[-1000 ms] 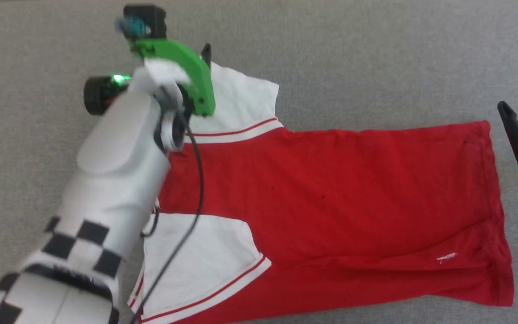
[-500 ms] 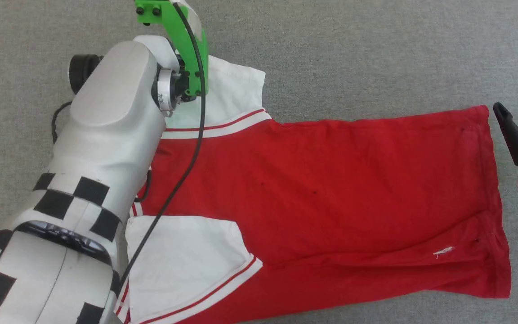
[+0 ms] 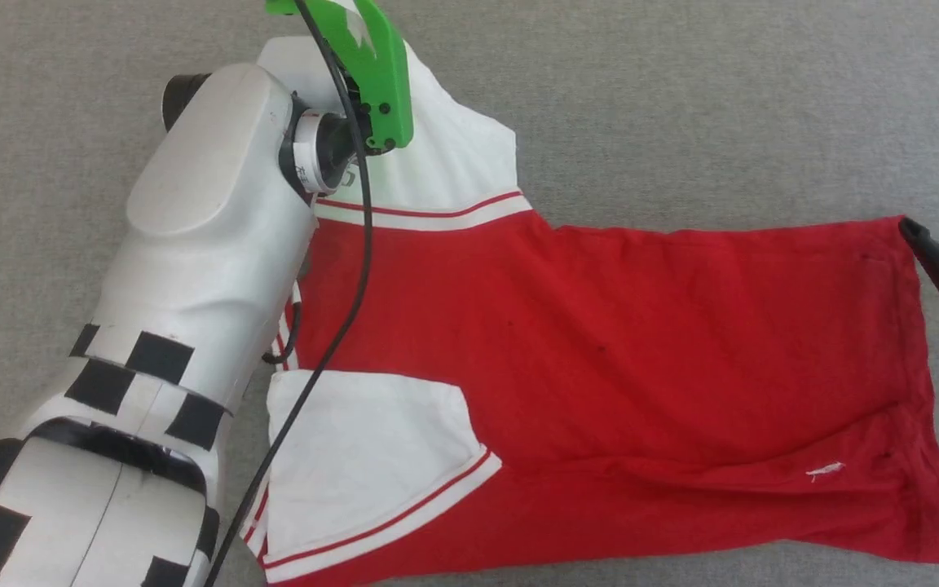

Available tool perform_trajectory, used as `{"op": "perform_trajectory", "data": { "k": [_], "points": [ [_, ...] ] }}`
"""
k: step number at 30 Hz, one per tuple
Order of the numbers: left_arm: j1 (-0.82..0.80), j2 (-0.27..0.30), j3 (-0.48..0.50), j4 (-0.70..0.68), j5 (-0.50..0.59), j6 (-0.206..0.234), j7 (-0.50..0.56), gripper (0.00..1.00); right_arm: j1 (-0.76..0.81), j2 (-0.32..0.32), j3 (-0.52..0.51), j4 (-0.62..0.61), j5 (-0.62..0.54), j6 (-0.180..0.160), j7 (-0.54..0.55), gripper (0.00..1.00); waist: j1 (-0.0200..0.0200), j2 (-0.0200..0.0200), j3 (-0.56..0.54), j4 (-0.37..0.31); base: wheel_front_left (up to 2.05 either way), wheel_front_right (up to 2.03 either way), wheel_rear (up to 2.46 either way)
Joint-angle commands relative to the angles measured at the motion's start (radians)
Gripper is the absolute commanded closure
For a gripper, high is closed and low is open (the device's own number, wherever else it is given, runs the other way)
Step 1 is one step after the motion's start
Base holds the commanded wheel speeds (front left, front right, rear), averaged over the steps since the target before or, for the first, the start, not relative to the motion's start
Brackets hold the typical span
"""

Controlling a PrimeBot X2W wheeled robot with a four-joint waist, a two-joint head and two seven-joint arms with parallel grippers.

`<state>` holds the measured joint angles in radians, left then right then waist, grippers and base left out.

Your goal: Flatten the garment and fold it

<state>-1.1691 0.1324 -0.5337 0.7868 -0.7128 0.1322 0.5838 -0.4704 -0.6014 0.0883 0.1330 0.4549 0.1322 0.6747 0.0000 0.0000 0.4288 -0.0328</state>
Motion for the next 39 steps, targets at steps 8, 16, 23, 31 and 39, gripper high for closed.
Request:
{"op": "perform_trajectory", "data": {
  "k": [8, 16, 23, 31, 39],
  "points": [
    [0.053, 0.014, -0.01, -0.108, -0.006, 0.006, 0.013, 1.0, -0.1, -0.061, 0.169, 0.068, -0.007, -0.002, 0.214, 0.0, 0.0, 0.0, 0.033, 0.045, 0.0, 0.0, 0.0],
    [0.089, 0.031, -0.013, -0.193, -0.016, 0.013, 0.025, 1.0, -0.12, -0.07, 0.201, 0.101, 0.026, -0.002, 0.262, 1.0, 0.0, 0.0, 0.036, 0.047, 0.0, 0.0, 0.0],
    [0.139, 0.057, 0.029, -0.293, -0.06, 0.0, -0.007, 1.0, -0.131, -0.041, 0.134, 0.108, 0.029, -0.002, 0.155, 1.0, 0.0, 0.0, -0.016, 0.042, 0.0, 0.0, 0.0],
    [0.323, 0.148, 0.081, -0.505, -0.118, 0.004, -0.011, 1.0, -0.028, -0.007, 0.07, 0.114, 0.006, -0.002, 0.028, 1.0, 0.0, 0.0, -0.139, 0.049, 0.0, 0.0, 0.0],
    [0.609, 0.219, 0.134, -0.761, -0.179, 0.074, -0.018, 1.0, 0.121, 0.039, 0.03, 0.12, -0.018, -0.002, -0.024, 1.0, 0.0, 0.0, -0.249, 0.058, 0.0, 0.0, 0.0]
  ]
}}
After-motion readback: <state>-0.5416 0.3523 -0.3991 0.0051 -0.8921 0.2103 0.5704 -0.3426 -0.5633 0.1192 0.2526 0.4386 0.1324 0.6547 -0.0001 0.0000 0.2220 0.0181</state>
